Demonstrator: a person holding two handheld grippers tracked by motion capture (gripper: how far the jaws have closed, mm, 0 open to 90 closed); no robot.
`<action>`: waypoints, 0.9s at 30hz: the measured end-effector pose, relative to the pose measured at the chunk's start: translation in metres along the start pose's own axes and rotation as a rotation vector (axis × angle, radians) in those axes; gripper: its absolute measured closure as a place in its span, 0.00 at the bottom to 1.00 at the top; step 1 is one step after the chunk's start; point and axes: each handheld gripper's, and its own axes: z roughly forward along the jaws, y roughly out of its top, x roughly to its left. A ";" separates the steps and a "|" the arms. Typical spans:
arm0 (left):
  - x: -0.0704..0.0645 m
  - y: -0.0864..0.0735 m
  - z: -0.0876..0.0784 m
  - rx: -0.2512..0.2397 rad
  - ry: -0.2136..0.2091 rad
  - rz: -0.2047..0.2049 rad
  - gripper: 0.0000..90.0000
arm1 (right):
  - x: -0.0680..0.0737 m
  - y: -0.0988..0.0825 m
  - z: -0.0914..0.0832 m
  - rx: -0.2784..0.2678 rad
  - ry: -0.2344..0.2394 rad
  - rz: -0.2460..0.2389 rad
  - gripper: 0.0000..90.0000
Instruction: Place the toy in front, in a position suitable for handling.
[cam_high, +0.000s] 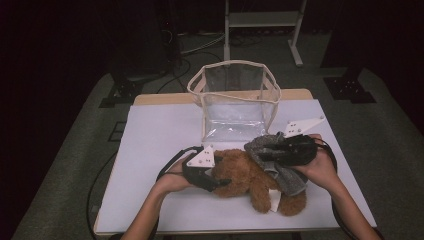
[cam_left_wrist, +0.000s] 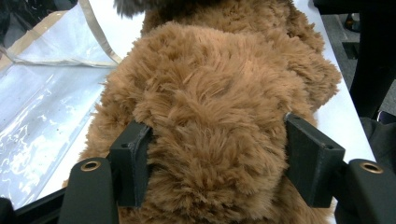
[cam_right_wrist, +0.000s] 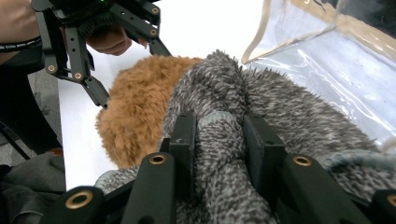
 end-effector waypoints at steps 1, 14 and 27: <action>0.000 0.000 0.001 -0.003 -0.001 -0.005 0.36 | 0.001 0.002 0.003 0.003 0.006 -0.006 0.74; -0.003 -0.007 -0.007 0.007 0.032 -0.011 0.25 | -0.006 -0.001 -0.009 0.000 -0.031 0.011 0.74; 0.001 -0.011 -0.011 0.000 0.036 -0.043 0.23 | -0.014 -0.025 -0.045 -0.081 -0.079 0.085 0.73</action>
